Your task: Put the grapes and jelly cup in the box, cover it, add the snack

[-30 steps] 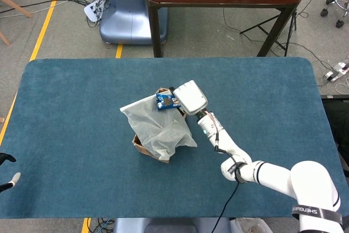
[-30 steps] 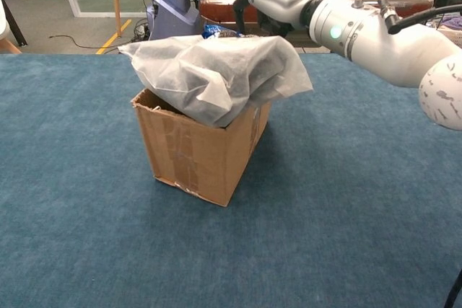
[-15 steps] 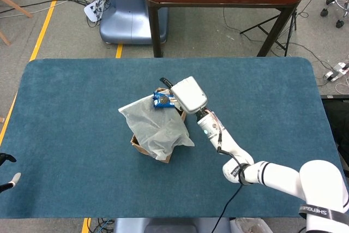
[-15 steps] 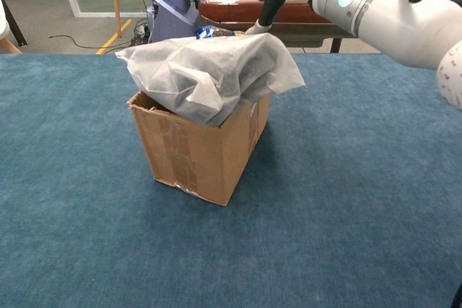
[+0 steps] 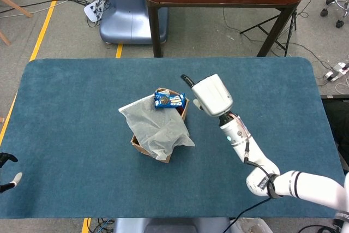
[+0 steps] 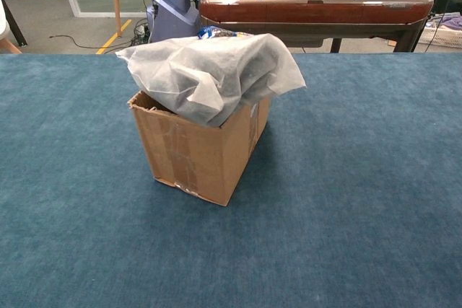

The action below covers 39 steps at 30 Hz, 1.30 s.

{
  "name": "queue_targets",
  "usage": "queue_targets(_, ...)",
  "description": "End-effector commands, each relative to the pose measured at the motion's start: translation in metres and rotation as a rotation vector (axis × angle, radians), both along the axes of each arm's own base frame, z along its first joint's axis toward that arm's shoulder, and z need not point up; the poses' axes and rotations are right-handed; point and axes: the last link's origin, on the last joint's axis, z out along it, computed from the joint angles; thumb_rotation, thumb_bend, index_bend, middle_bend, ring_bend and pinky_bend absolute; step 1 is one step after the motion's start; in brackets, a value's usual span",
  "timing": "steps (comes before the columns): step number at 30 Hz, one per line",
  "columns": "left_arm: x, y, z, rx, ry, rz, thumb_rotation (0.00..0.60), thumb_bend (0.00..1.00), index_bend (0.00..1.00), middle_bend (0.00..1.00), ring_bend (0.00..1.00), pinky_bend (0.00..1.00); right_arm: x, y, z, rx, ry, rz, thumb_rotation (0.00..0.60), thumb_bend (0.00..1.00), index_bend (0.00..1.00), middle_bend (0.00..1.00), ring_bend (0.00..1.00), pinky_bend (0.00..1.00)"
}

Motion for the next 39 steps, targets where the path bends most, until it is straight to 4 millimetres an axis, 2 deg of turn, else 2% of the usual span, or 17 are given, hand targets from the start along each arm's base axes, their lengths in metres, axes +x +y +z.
queue_targets(1,0.003,0.0,0.0,-0.003,0.005,-0.009,0.6,0.23,0.44,0.38,0.31,0.46,-0.031,0.023,0.029,-0.095,0.103,-0.1,0.6,0.0,0.39,0.91,0.92,0.91)
queue_targets(11,0.016,-0.005,-0.003,-0.014,0.014,-0.05,0.6,0.22,0.44,0.38,0.31,0.46,-0.105,0.076,0.062,-0.118,0.223,-0.363,0.6,0.0,0.4,0.69,0.73,0.82)
queue_targets(16,0.019,-0.006,-0.005,-0.021,0.012,-0.066,0.6,0.22,0.44,0.38,0.31,0.46,-0.136,0.108,0.074,-0.113,0.171,-0.432,0.6,0.0,0.4,0.61,0.62,0.74)
queue_targets(21,0.022,-0.007,-0.006,-0.023,0.016,-0.08,0.6,0.22,0.44,0.38,0.31,0.46,-0.167,0.133,0.079,-0.106,0.116,-0.469,0.6,0.0,0.4,0.54,0.53,0.64)
queue_targets(26,0.026,-0.008,-0.007,-0.025,0.017,-0.095,0.6,0.22,0.44,0.38,0.31,0.46,-0.194,0.159,0.079,-0.131,0.016,-0.482,0.6,0.0,0.4,0.52,0.49,0.58)
queue_targets(31,0.029,-0.01,-0.007,-0.022,0.014,-0.113,0.6,0.22,0.43,0.38,0.31,0.46,-0.22,0.18,0.078,-0.165,-0.078,-0.476,0.6,0.0,0.4,0.52,0.48,0.56)
queue_targets(35,0.03,-0.011,-0.006,-0.021,0.014,-0.118,0.6,0.22,0.43,0.38,0.31,0.46,-0.234,0.187,0.083,-0.184,-0.113,-0.494,0.6,0.0,0.4,0.51,0.48,0.56)
queue_targets(39,0.031,-0.011,-0.007,-0.022,0.012,-0.123,0.6,0.22,0.43,0.38,0.31,0.46,-0.234,0.188,0.092,-0.2,-0.138,-0.472,0.6,0.0,0.41,0.5,0.47,0.56)
